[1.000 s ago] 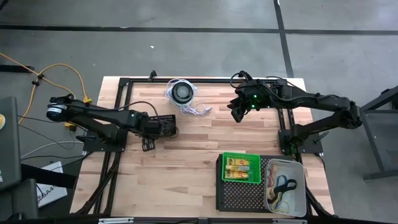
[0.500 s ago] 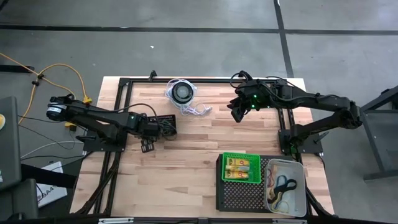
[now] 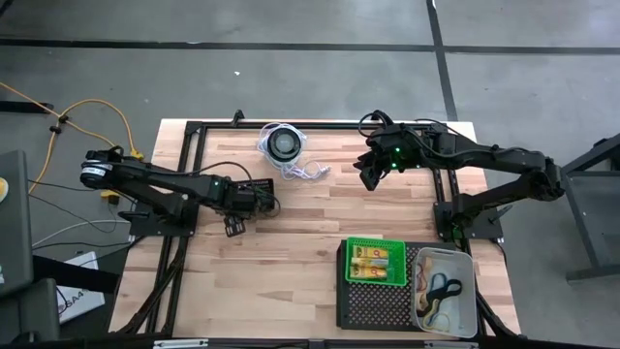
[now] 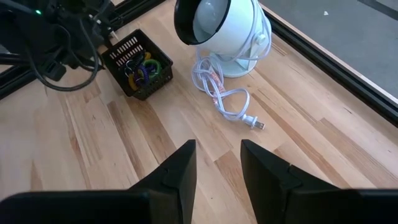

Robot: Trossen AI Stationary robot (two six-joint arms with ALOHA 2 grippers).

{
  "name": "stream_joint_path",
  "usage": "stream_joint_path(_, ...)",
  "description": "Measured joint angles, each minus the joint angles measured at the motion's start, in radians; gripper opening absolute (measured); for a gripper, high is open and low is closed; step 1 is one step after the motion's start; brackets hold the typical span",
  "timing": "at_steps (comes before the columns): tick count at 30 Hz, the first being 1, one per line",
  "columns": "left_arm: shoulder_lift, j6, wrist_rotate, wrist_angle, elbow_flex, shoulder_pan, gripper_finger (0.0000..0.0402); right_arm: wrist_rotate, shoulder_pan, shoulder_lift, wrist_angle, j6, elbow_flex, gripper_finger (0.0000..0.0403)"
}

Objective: Pick & Place Office Desk Supplies
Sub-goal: Move the black bin to the center of the table

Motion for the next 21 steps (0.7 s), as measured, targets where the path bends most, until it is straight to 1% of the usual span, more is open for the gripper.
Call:
stream_joint_path(5, 0.022, 0.044, 0.002, 0.039, -0.008, 0.024, 0.0196, 0.000, 0.000, 0.000, 0.000, 0.000, 0.000, 0.0113)
stream_joint_path(14, 0.059, 0.084, 0.036, 0.047, -0.009, 0.029, 0.0191, 0.000, 0.000, 0.000, 0.010, 0.000, 0.000, 0.0113)
stream_joint_path(17, 0.058, 0.084, 0.036, 0.047, -0.009, 0.029, 0.0178, 0.000, 0.000, 0.000, 0.010, 0.000, 0.000, 0.0113)
stream_joint_path(21, 0.058, 0.084, 0.036, 0.047, -0.009, 0.029, 0.0146, 0.000, 0.000, 0.000, 0.010, 0.000, 0.000, 0.0113)
